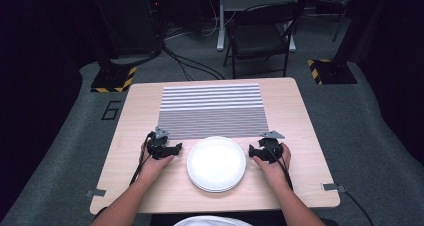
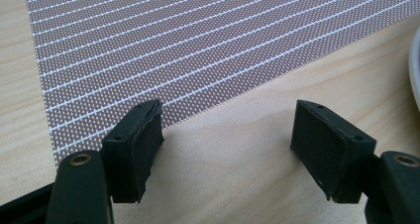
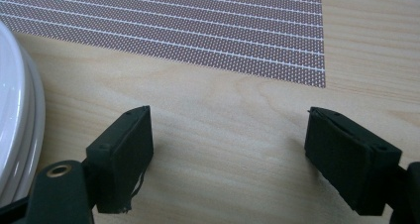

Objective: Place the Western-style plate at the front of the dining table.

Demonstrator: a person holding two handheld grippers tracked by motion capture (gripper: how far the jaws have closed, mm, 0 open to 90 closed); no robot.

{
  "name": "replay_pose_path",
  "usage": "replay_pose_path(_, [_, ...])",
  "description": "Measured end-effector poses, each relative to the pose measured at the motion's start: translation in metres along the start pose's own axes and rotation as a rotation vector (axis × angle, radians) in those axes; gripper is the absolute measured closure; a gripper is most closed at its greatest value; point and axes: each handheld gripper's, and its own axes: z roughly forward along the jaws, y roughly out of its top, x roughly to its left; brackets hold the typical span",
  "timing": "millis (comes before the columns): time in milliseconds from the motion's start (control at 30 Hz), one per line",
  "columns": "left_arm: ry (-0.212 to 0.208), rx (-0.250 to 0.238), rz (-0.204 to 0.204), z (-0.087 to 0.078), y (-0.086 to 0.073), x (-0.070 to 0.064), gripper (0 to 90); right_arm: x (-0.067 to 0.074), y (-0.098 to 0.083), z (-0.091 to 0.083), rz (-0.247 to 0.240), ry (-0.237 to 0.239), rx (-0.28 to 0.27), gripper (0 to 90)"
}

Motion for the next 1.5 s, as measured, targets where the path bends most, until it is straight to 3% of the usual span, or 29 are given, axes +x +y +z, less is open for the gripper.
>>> replay_pose_path(267, [0.006, -0.006, -0.008, 0.0, 0.0, 0.0, 30.1, 0.0, 0.0, -0.001, -0.006, 0.0, -0.003, 23.3])
replay_pose_path(567, [0.009, 0.0, -0.015, -0.002, 0.0, 0.0, 35.7, 0.002, 0.0, -0.003, 0.0, 0.007, -0.007, 34.5])
replay_pose_path(967, [-0.005, 0.01, -0.078, -0.006, 0.001, 0.002, 40.5, 0.003, 0.002, -0.007, 0.017, 0.003, 0.01, 40.5])
replay_pose_path(1067, [-0.023, 0.027, -0.101, -0.008, 0.002, 0.001, 44.1, 0.004, 0.004, -0.012, 0.022, 0.007, 0.003, 42.7])
replay_pose_path(1167, [-0.022, 0.031, -0.095, -0.013, 0.004, 0.0, 44.8, 0.005, 0.004, -0.015, 0.022, 0.008, -0.002, 43.1])
replay_pose_path(1500, [-0.04, 0.005, -0.135, -0.03, 0.01, -0.002, 44.1, 0.01, 0.011, -0.038, 0.006, 0.068, 0.002, 43.5])
